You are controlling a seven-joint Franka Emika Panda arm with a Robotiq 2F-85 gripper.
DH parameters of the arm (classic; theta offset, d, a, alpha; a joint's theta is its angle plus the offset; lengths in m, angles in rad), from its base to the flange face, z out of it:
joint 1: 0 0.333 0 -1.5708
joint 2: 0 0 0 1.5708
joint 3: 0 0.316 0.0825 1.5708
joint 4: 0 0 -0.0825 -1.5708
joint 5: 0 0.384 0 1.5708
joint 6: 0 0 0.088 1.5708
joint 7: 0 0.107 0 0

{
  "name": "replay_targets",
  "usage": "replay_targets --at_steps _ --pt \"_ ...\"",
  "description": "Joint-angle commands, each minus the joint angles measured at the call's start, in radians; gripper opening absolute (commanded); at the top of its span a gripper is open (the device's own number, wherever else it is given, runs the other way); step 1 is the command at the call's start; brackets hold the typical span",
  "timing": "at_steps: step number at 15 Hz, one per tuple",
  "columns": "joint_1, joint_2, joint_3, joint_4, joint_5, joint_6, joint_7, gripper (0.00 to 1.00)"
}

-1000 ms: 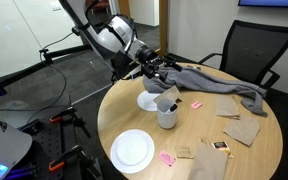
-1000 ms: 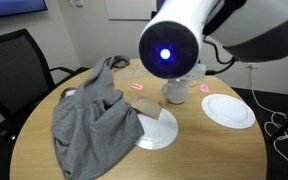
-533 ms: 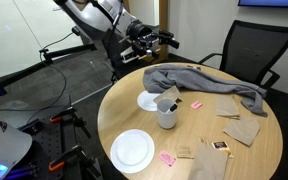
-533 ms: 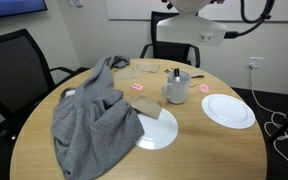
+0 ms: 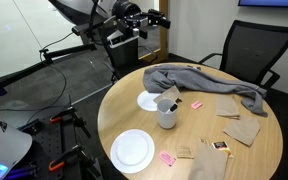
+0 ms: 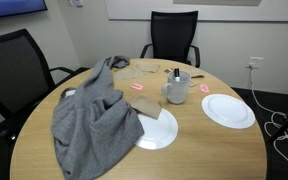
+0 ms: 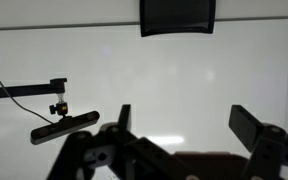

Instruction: Put the black marker in the mug

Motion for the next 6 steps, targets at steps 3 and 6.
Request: replay_targets --at_steps 3,6 --pt "0.001 -0.018 0.001 -0.015 0.001 -0.001 -0.003 1.0" --pt "0.001 -0.018 0.001 -0.019 0.001 0.0 -0.003 1.0"
